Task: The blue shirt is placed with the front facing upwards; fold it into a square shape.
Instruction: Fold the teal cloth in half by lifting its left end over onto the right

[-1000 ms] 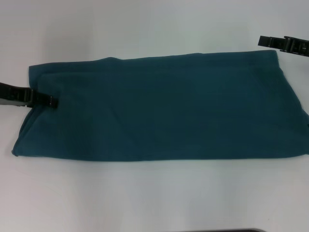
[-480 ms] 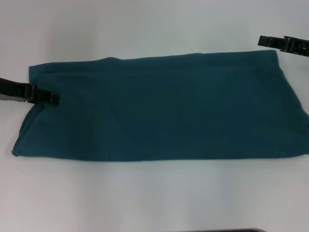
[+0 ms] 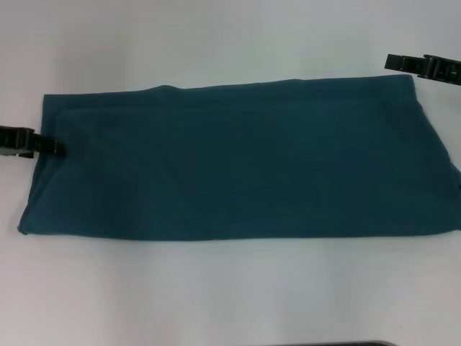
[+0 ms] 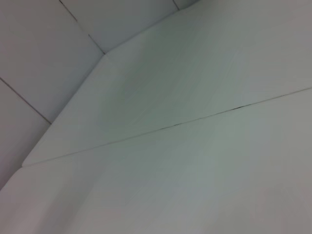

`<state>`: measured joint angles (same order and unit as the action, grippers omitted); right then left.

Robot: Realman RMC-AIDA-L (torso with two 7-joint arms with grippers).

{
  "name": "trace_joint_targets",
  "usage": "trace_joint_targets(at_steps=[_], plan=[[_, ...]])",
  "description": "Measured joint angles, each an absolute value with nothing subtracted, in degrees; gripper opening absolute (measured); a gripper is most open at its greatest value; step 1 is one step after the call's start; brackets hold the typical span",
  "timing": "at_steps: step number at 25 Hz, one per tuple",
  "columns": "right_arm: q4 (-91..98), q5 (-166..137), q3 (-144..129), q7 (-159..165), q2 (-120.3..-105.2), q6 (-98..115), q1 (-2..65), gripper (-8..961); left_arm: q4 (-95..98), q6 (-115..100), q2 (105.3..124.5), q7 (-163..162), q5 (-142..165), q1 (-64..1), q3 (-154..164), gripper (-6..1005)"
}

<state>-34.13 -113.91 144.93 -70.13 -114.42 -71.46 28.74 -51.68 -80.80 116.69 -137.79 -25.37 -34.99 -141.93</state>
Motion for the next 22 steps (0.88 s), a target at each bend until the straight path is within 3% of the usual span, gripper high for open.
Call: trace_joint_targets(at_steps=[22], plan=[[-34.19,-113.91,144.93,-70.13,-114.42,-71.63,28.73,170,-51.50,-82.06,117.35,-137.24,-25.25,-35.34,-140.73,652]])
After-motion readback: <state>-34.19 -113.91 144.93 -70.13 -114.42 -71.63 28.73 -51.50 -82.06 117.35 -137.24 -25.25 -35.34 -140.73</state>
